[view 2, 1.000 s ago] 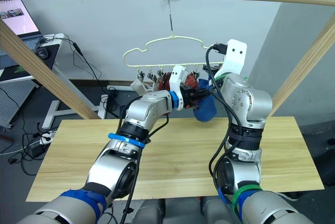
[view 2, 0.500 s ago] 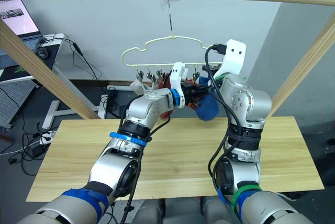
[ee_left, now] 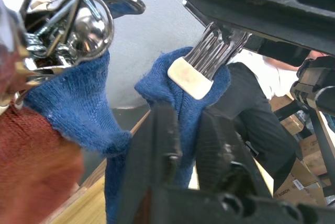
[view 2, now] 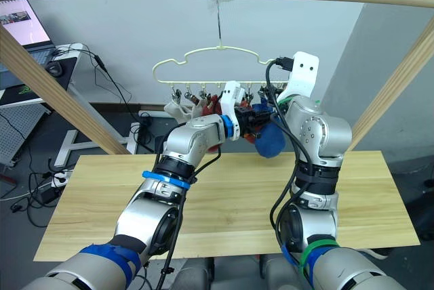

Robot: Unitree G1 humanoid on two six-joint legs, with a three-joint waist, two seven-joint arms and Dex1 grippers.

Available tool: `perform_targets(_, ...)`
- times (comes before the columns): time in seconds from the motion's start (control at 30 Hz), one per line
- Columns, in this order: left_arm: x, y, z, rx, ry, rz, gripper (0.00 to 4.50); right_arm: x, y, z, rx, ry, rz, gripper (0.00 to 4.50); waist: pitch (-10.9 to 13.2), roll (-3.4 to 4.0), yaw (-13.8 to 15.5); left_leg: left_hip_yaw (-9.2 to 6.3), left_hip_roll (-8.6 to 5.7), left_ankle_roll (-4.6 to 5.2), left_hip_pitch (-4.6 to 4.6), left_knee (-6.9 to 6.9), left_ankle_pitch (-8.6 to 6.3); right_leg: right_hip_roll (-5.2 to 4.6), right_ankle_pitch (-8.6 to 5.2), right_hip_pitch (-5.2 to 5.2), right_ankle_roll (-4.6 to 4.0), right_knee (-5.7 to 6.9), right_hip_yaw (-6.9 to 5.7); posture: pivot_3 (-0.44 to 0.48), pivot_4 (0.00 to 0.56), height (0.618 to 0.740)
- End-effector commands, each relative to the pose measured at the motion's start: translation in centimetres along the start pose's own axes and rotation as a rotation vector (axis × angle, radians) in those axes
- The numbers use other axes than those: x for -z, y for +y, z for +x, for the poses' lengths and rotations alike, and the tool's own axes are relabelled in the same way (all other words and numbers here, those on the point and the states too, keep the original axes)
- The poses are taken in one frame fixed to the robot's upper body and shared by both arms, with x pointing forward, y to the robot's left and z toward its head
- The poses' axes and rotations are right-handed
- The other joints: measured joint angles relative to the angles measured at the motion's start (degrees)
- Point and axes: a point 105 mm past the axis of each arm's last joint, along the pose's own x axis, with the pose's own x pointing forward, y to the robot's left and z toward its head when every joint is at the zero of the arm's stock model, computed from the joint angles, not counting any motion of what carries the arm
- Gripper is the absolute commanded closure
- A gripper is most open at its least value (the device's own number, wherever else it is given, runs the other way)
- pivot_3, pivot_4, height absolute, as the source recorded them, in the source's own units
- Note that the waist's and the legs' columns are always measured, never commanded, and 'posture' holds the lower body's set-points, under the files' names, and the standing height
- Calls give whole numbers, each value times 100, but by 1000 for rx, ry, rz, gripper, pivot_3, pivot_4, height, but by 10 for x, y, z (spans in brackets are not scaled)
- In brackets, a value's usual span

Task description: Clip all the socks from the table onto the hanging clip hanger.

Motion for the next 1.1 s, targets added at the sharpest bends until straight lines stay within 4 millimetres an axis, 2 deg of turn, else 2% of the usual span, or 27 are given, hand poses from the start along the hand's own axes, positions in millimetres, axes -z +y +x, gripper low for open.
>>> perform_targets(0.03,-15,-12,-2,56,-29,59,2360,-12,4,-8,-20,-62,-13,1340,0,0,0,0,0,0,0,0,0,0,0,0,0,0,0,-4,194,740)
perform_targets(0.17,-11,-14,-7,69,1,107,1173,-7,0,-12,-15,-54,-17,1340,0,0,3,0,0,0,0,0,0,0,0,0,0,0,0,0,195,740)
perform_targets(0.3,-2,-21,-21,119,46,167,17,10,-9,-25,-29,-21,-38,1340,0,0,3,-2,0,0,0,-1,0,0,0,0,0,0,-1,0,191,740)
perform_targets(0.43,7,-25,-38,142,74,217,17,27,-17,-41,-62,12,-88,1340,0,0,1,-2,1,-1,0,-3,0,0,0,0,0,1,0,0,188,740)
perform_targets(0.63,16,-15,-73,67,36,228,17,66,-33,-74,-109,79,-208,1340,-2,1,2,-3,1,-1,2,2,1,0,0,3,0,0,1,2,178,740)
perform_targets(0.83,48,10,-124,-158,-14,274,17,106,-49,-106,-104,119,-287,1340,-5,4,-7,-2,3,-1,10,2,1,0,-1,8,1,0,6,24,166,740)
perform_targets(1.0,86,26,-162,-314,63,247,17,144,-70,-135,-68,184,-327,1340,-9,3,50,-2,2,-1,20,6,0,-1,-2,22,4,-6,6,42,166,740)
perform_targets(1.1,94,35,-181,-392,72,228,17,149,-74,-152,-54,164,-328,1340,-10,2,72,1,3,-1,28,12,1,-2,-18,33,30,-12,12,50,168,740)
